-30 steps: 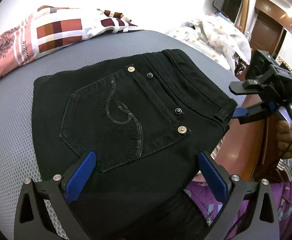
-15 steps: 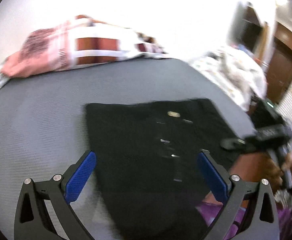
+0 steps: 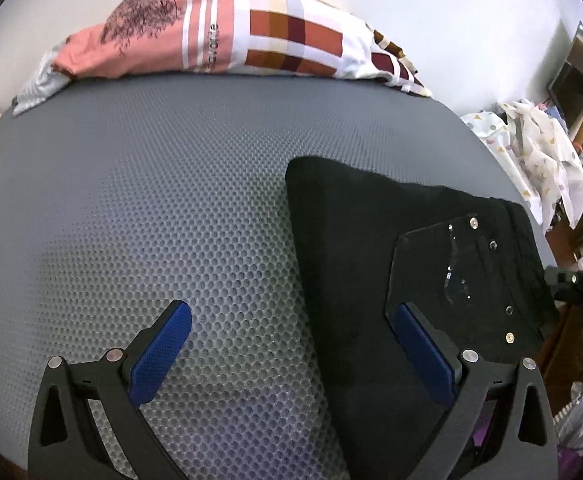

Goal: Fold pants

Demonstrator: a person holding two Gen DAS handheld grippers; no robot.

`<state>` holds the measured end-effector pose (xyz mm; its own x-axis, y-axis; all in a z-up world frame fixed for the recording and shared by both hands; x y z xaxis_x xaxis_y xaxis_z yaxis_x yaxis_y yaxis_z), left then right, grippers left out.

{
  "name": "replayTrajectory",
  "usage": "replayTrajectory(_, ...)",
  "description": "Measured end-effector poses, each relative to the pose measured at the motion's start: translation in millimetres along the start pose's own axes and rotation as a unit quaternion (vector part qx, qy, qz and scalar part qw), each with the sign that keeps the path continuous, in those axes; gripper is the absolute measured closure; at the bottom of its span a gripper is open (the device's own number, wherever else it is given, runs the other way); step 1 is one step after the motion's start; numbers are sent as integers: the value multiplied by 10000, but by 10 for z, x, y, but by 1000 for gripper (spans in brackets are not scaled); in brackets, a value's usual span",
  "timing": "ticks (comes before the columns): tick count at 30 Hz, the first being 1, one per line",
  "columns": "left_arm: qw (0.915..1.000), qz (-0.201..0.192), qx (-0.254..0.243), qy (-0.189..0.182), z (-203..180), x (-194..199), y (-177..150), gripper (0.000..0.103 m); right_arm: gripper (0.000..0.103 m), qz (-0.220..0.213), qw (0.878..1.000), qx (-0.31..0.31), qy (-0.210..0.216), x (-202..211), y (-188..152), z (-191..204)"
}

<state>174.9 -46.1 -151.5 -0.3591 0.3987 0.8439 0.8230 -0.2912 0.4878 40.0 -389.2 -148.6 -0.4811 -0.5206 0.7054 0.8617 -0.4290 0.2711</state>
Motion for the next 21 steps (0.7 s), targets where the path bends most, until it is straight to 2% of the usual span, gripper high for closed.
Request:
replayTrajectory(2, 10000, 69, -30, -11, -18, -42, -4, 3, 37, 65, 9999, -12, -147, -68, 51, -40)
replayTrajectory(9, 9990, 187, -394, -76, -196, -119, -51, 3, 36, 141, 9999, 34, 26, -232, 175, -32)
replayTrajectory(14, 9970, 351, -647, -219, -326, -213, -88, 3, 34, 214, 9992, 31, 323, -252, 198, -51)
replayTrajectory(21, 9927, 482, -948, -564, -519, -289, -115, 3, 38, 378, 9941, -278, 976, -279, 200, -182)
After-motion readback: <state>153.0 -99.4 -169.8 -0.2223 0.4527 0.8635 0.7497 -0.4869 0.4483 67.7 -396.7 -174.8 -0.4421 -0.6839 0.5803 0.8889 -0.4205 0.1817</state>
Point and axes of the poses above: each gripper's, at about its wrist camera, not at the fingertips, and x roughly against the way its jaws point, z to its left, y to its top, the point moved 2 cm from there along -x, roughly the way its jaws point, and after that the axes turned 3 degrees about z, right-handed, at the moved point
